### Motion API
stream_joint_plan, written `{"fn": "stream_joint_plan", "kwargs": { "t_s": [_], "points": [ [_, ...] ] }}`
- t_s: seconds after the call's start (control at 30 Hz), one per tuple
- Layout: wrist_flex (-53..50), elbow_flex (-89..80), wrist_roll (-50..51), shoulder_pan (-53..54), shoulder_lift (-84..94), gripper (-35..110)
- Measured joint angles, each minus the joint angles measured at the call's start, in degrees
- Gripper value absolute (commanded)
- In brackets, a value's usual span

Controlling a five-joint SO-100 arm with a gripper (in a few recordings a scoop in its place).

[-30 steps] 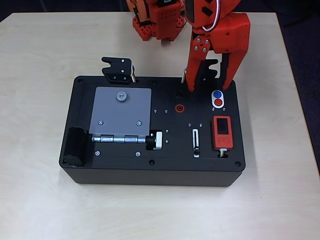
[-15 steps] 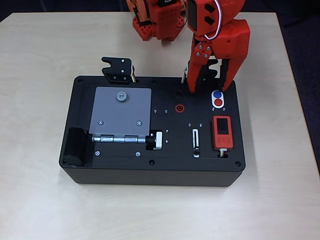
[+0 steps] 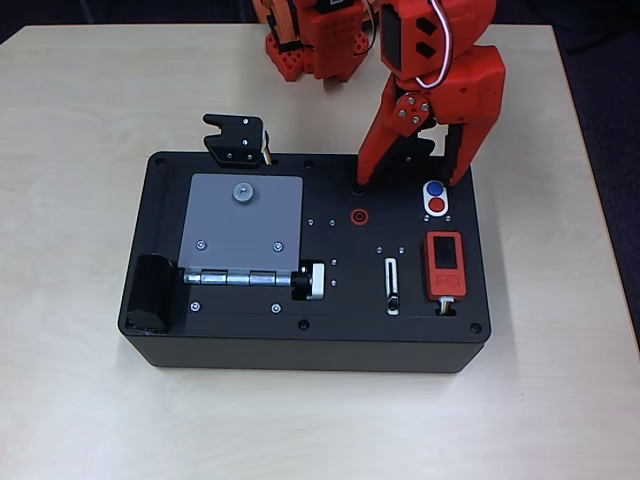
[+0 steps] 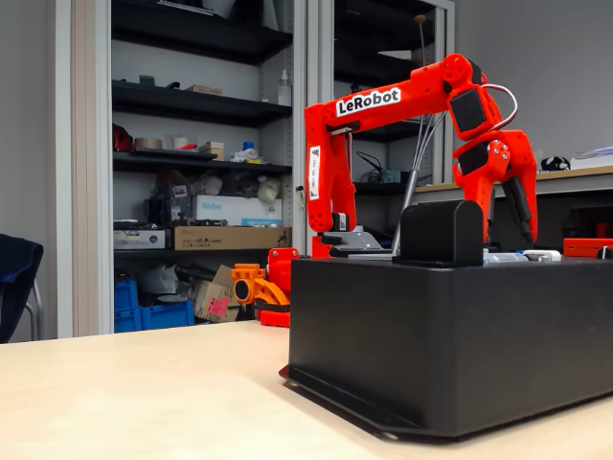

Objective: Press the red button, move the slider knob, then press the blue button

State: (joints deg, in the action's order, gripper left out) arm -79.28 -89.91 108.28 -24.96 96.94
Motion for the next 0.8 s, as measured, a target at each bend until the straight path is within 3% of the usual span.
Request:
{"fn": "stream_joint_plan", "kwargs": {
  "t_s": [0.8],
  "points": [
    [0.44, -1.05, -1.93, 0.62, -0.18, 41]
  ]
}}
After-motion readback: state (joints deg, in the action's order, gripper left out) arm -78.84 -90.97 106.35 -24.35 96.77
